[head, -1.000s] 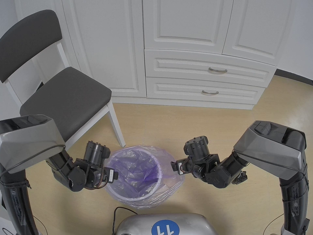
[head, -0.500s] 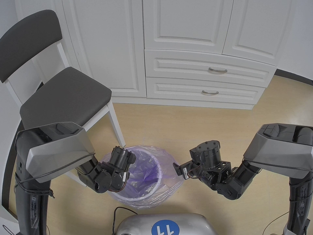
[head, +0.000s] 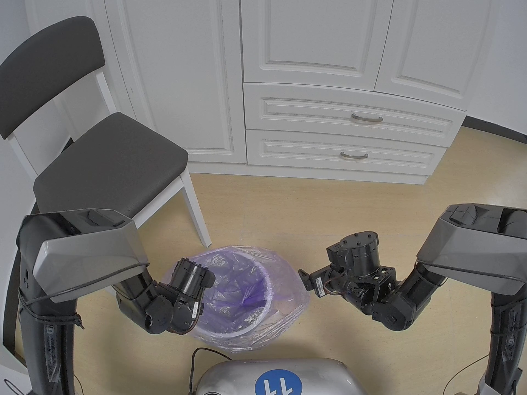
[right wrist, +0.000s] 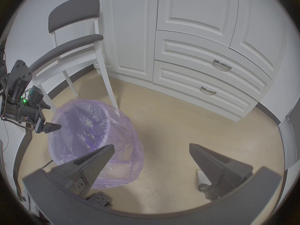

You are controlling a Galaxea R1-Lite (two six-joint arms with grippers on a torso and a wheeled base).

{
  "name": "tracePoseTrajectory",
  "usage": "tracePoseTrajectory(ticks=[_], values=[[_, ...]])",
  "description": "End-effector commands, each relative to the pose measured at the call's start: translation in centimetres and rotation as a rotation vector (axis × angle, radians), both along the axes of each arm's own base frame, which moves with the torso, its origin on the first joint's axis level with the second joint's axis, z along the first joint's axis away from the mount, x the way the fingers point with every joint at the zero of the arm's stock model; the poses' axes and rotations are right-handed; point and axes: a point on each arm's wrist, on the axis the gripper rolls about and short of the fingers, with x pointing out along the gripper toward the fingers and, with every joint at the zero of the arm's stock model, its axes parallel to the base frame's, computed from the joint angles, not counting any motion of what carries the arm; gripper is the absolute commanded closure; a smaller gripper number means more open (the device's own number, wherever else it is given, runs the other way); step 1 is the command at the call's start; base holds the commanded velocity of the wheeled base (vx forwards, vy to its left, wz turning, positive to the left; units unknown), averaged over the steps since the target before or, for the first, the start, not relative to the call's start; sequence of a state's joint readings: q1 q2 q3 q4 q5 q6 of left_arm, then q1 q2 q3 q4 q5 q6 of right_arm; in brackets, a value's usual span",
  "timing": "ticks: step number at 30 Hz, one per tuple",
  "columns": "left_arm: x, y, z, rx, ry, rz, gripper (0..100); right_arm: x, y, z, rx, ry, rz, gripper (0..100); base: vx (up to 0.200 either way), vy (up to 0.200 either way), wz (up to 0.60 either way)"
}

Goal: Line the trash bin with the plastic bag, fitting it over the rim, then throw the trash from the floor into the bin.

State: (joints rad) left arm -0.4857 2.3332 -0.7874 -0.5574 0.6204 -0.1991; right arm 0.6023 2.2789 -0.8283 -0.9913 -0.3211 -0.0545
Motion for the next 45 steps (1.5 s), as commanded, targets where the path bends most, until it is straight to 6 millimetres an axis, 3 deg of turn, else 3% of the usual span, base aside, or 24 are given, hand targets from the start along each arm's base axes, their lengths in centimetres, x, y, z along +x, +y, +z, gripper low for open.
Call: tracePoseTrajectory(ticks=[1,9,16,24,38,45], values=[[-1.2,1.0,1.6,-0.024,-0.018,0.029,0,0.4,-0.5,0.1,0.001,-0.003,-0.012,0,0.000,0.000,0.00],[-2.8,2.6,1.6,-0.024,0.023,0.061,0,0.7,-0.9,0.5,0.009,-0.014,-0.025,0,0.000,0.000,0.00],[-2.4,3.7,1.0,-0.058,0.061,0.076,0,0.8,-1.1,0.8,0.013,-0.021,-0.031,0,0.000,0.000,0.00],[-1.4,5.1,-1.3,-0.116,0.097,0.095,0,0.7,-1.1,0.8,0.011,-0.018,-0.031,0,0.000,0.000,0.00],[-0.7,6.7,-3.7,-0.213,0.067,0.106,0,0.7,-1.0,0.3,0.006,-0.009,-0.029,0,0.000,0.000,0.00],[0.1,7.3,-3.8,-0.266,0.042,0.100,0,0.7,-1.0,0.3,0.005,-0.008,-0.029,0,0.000,0.000,0.00]])
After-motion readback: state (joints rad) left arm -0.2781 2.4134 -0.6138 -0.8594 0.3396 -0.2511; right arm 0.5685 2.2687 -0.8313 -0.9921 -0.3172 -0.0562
